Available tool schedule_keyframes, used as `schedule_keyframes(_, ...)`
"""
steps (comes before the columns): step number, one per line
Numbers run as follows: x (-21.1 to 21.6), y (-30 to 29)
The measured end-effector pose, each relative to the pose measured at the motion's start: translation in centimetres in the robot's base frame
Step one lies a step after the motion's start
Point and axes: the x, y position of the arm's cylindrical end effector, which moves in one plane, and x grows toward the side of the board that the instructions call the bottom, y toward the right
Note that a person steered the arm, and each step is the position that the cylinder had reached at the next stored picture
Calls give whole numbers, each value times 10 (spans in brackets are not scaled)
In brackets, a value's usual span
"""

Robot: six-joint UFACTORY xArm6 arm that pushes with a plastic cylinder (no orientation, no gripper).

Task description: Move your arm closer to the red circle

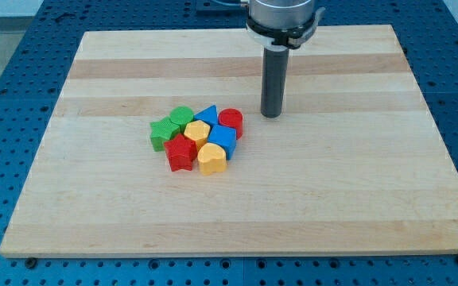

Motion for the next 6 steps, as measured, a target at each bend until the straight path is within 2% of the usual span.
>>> schedule_keyframes(2, -18, 7)
schedule_keyframes(4, -11, 29)
schedule_keyframes(6, 57, 36)
